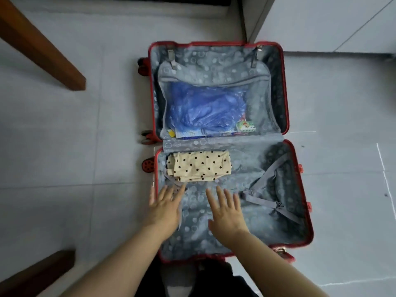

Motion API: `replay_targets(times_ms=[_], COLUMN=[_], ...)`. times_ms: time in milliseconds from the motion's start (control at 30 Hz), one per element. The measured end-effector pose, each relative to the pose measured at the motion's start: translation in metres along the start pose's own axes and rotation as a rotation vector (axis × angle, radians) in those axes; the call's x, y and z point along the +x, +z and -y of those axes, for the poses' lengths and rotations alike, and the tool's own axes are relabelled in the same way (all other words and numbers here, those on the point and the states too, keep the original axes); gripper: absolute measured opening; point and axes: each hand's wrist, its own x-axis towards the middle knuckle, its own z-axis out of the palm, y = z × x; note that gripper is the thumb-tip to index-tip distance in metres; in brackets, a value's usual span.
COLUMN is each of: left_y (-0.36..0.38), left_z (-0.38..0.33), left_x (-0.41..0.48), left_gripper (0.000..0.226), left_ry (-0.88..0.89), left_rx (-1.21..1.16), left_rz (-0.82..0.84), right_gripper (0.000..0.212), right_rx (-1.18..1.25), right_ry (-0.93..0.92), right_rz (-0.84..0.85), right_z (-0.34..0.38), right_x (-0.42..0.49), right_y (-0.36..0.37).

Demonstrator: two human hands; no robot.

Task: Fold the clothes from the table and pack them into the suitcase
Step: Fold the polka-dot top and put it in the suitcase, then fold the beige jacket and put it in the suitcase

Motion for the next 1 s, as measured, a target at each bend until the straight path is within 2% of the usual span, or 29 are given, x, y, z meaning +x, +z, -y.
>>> replay_targets(times_ms=[233, 367, 500, 633, 767, 833, 1000], left_y=[-0.134, -0.195, -0.24, -0.263, -0.257, -0.251, -0.242], left_z=[-0.007, 0.008, 0.033, 0.076, 0.148, 0.189, 0.29], left_x=[-0.2, -0.307, -0.405, -0.497, -0.581, -0.621, -0.696], left_gripper=[0.064, 0.061, 0.058, 0.061, 0.049, 0.055, 0.046], left_ry=[-0.1, -0.114, -0.118, -0.098, -0.138, -0.149, -0.19], left_rx=[-0.247, -0.311, -0.362, -0.516, -0.626, -0.633, -0.533], left_rz=[-0.034, -0.092, -0.228, -0.449, -0.623, -0.669, -0.696], right_gripper=[0.07, 0.063, 0.058, 0.053, 0.053, 0.052, 0.054], right_rx=[0.04, 0.012, -0.076, -0.056, 0.098, 0.145, 0.252], right_ry=[-0.123, -0.221, -0.326, -0.424, -0.516, -0.543, -0.566], right_rz=[-0.052, -0.201, -0.325, -0.423, -0.462, -0.458, -0.432], right_z=[0.072, 0.113, 0.166, 0.243, 0.34, 0.391, 0.501], right_x=[-0.182, -0.269, -0.344, -0.402, -0.445, -0.464, -0.496], right_y=[-0.134, -0.2, -0.241, -0.246, -0.226, -0.211, -0.189])
